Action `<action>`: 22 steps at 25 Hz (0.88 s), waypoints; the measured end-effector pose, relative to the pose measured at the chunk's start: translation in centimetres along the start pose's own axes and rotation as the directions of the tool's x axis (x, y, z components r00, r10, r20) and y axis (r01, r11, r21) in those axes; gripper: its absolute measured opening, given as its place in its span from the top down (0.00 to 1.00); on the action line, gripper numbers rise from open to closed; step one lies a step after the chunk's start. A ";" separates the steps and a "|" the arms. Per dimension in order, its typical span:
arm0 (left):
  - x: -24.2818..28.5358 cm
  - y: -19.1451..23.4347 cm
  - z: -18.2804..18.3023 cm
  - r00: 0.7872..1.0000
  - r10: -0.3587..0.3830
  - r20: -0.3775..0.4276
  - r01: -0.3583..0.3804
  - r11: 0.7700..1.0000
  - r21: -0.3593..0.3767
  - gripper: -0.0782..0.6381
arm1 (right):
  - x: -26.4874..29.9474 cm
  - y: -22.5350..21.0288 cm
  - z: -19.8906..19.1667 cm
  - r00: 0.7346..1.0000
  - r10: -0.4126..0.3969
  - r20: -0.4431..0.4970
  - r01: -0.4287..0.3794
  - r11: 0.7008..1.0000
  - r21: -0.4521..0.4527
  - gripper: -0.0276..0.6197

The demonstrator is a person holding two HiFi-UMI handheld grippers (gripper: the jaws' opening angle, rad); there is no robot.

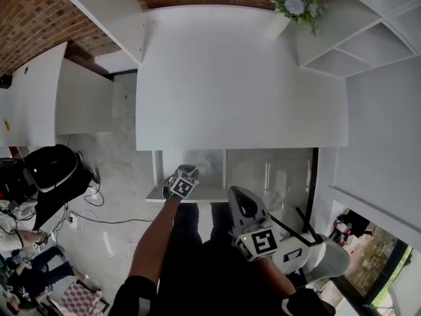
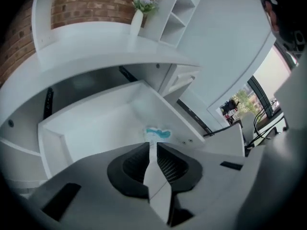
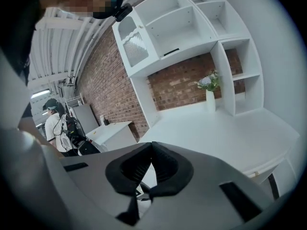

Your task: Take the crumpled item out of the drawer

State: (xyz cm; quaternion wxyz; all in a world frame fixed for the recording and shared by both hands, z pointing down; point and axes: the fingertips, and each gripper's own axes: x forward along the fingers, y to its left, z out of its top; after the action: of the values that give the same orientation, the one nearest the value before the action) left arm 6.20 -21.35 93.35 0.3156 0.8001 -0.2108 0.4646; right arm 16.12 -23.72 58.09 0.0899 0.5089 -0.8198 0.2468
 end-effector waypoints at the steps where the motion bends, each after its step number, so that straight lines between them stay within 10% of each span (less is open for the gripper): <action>1: 0.8 0.1 -0.6 0.999 -0.015 -0.038 0.015 1.000 0.002 0.80 | 0.2 -0.2 -0.3 1.000 0.001 -0.006 -0.001 1.000 0.004 0.94; 4: 3.4 0.4 -2.3 0.988 -0.068 -0.136 0.069 0.998 0.004 0.67 | 0.4 -0.8 -1.2 1.000 0.001 -0.022 -0.001 1.000 0.017 0.94; 22: 9.7 1.4 -4.6 0.953 -0.094 -0.287 0.084 0.995 -0.048 0.73 | 0.7 -6.0 -4.5 0.993 -0.080 -0.088 0.085 0.995 0.055 0.94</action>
State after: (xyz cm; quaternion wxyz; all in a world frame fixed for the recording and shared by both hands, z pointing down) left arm 7.16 -19.62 103.98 0.3779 0.7265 -0.1345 0.5579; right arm 20.63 -24.19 64.12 0.1197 0.5336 -0.7859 0.2885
